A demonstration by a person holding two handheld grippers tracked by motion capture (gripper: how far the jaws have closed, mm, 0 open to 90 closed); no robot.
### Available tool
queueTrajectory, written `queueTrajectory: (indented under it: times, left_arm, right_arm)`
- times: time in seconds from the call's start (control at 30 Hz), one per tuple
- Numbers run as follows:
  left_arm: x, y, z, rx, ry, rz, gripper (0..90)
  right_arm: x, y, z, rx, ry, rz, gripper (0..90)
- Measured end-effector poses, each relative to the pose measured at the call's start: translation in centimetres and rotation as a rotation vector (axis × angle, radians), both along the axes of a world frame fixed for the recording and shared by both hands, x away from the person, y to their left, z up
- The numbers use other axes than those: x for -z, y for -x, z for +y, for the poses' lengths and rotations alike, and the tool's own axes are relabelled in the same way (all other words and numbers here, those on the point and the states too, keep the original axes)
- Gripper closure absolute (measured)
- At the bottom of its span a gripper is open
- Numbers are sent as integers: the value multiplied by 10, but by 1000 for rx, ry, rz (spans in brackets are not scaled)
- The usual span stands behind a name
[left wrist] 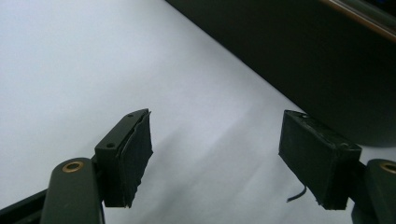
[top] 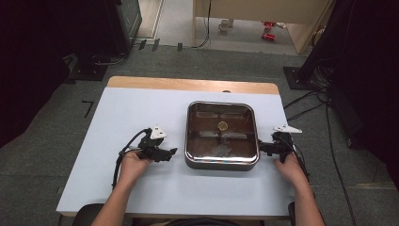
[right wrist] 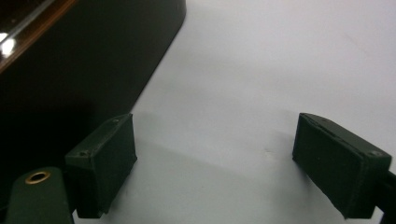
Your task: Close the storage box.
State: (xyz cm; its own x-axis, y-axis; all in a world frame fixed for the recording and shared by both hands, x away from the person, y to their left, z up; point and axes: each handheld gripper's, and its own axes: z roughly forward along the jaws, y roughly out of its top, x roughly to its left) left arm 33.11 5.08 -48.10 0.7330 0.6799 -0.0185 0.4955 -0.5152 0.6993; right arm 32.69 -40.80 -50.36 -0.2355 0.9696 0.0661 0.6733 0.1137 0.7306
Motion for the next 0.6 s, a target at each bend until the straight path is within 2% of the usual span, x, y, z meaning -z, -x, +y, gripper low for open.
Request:
queueTrajectory:
  times: [0.07, 0.13, 0.23, 0.3, 0.6]
  left_arm:
    - [2, 1, 0, -2, -8, 1, 255]
    - [5, 2, 0, -11, -44, -2, 247]
    - [8, 6, 0, -14, -39, 17, 247]
    - [9, 7, 0, -9, -41, 7, 242]
    - [17, 17, -4, -85, 17, -30, 202]
  right_arm:
    - [0, 0, 0, -1, -3, 0, 133]
    - [0, 0, 1, 0, 9, 0, 133]
    - [0, 0, 1, 0, 13, 0, 133]
    - [0, 0, 1, 0, 14, 0, 133]
    - [0, 0, 1, 0, 14, -1, 133]
